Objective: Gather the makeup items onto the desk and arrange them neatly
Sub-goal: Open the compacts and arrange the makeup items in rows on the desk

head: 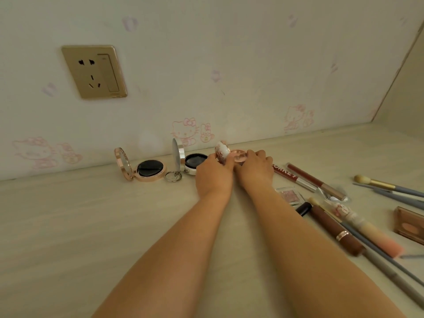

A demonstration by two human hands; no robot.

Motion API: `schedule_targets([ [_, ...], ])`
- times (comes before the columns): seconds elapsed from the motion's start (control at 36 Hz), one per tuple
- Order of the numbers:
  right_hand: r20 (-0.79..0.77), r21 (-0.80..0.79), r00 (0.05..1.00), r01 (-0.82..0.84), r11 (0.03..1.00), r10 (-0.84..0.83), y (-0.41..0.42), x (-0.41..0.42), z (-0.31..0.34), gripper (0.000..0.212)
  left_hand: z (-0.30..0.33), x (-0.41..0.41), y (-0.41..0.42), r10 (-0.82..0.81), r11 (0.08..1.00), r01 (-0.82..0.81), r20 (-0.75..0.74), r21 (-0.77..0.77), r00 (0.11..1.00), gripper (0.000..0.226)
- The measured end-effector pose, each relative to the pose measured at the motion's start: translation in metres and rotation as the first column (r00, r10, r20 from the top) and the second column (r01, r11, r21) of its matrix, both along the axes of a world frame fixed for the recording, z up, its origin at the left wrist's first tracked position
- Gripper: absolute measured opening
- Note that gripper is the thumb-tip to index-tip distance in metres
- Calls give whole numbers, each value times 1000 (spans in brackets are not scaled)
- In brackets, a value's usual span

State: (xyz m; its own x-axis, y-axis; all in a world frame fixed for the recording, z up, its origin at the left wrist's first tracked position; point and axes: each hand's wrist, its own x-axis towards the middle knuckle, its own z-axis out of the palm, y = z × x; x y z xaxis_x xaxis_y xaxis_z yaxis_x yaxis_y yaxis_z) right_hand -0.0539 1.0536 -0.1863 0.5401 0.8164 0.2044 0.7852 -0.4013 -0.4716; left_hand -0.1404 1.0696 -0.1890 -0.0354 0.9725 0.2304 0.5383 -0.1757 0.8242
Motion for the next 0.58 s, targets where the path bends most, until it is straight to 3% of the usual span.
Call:
schedule_targets([
  [0.33, 52, -58, 998, -24, 998, 27, 0, 1, -2, 55, 2, 1, -2, 7, 1000, -8, -54, -19, 999, 41],
  [0.5, -74, -4, 992, -98, 995, 98, -19, -4, 1, 72, 1, -5, -18, -28, 1000, 29, -72, 11, 997, 41],
  [0.58, -149, 39, 979, -134, 990, 139, -37, -11, 4, 74, 2, -8, -35, -35, 999, 35, 12, 6, 999, 41],
])
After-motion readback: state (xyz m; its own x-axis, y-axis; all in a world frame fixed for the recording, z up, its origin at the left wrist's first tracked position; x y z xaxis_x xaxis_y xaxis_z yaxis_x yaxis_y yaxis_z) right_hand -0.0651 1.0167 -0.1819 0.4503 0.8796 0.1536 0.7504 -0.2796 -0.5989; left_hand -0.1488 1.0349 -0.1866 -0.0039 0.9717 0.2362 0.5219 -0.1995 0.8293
